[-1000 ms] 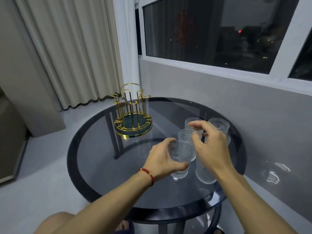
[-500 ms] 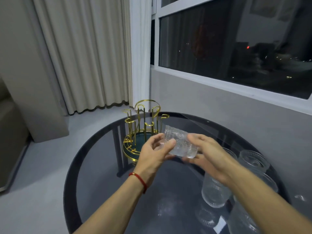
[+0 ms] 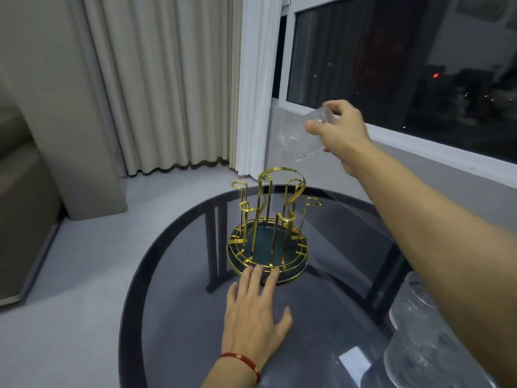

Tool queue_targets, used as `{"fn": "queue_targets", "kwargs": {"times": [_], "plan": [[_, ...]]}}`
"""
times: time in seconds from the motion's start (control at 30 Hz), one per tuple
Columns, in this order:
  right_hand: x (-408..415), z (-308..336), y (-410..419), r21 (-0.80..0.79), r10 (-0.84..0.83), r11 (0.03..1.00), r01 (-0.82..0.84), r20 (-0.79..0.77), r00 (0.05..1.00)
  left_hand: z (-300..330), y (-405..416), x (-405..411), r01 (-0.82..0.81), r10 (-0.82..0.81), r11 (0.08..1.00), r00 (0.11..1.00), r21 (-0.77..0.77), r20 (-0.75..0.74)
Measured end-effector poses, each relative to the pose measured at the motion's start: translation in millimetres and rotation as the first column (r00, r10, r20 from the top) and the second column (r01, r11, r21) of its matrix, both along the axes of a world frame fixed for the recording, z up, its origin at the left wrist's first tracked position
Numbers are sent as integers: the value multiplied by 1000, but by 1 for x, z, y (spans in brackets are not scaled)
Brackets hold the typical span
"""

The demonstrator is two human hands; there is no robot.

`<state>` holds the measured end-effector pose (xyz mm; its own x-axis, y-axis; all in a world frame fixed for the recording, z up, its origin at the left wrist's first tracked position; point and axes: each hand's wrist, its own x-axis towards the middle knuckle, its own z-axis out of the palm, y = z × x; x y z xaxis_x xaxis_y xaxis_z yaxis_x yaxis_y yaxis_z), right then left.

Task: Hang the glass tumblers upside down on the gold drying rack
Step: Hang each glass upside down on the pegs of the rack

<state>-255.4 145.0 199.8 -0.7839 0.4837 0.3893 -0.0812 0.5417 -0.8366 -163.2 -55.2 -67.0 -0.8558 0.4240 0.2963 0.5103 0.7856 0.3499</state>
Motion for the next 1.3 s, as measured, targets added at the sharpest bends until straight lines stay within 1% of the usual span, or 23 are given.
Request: {"fn": "queue_targets", "kwargs": {"times": [0.1, 0.17, 0.3, 0.4, 0.47, 0.53, 0.63, 0.73, 0.83, 0.93, 1.0, 1.03, 1.07, 1.13, 1.17, 1.23, 1.3], "plan": [[-40, -1, -20, 83, 63, 994, -77, 164, 985, -1, 1, -1, 7, -6, 1000, 1000, -8, 15], [-58, -9, -29, 139, 97, 980, -140, 282, 955, -1, 2, -1, 16, -16, 1000, 1000, -11, 24], [-80, -22, -40, 245, 120, 936, -252, 452, 884, 3, 1, -6, 29, -28, 1000, 998, -2, 57], [-91, -28, -45, 300, 122, 881, -367, 604, 787, 5, 2, -9, 44, -42, 999, 995, -13, 89], [-97, -29, -47, 290, 112, 861, -417, 692, 713, 8, 2, -7, 51, -48, 998, 994, -31, 95], [-105, -28, -49, 274, 96, 845, -459, 767, 634, 13, 0, -5, 48, -38, 995, 994, -91, 106], [-114, -28, -52, 288, 51, 808, -514, 835, 548, 12, -1, -4, 42, -36, 992, 998, -119, 56], [-119, -30, -55, 305, 18, 790, -532, 856, 517, 10, -1, -5, 30, -28, 989, 1000, -145, 15], [-119, -31, -51, 266, 37, 809, -525, 867, 496, 9, 0, -6, 23, -22, 989, 1000, -145, 8], [-117, -31, -43, 184, 140, 848, -498, 827, 545, 6, 1, -6, 8, -9, 996, 1000, -89, -14], [-109, -30, -36, 153, 199, 868, -472, 763, 614, 3, 3, -6, 5, -7, 998, 999, -56, -36], [-102, -28, -32, 155, 208, 882, -445, 719, 663, 1, 4, -5, 3, -4, 999, 1000, -45, -21], [-94, -25, -27, 167, 205, 896, -410, 665, 718, 1, 4, -4, 2, -3, 999, 1000, -39, -7], [-69, -20, -17, 214, 168, 921, -325, 534, 828, 3, 4, -1, -12, 11, 999, 1000, -36, -29], [-54, -17, -13, 235, 151, 928, -288, 471, 869, 5, 5, 0, -19, 18, 999, 999, -39, -33], [-18, -14, -6, 267, 126, 933, -240, 381, 916, 12, 7, 3, -22, 21, 998, 1000, -52, -16], [30, -16, 2, 324, 102, 919, -225, 357, 929, 21, 13, 12, 7, -8, 1000, 999, -23, -37]]}}
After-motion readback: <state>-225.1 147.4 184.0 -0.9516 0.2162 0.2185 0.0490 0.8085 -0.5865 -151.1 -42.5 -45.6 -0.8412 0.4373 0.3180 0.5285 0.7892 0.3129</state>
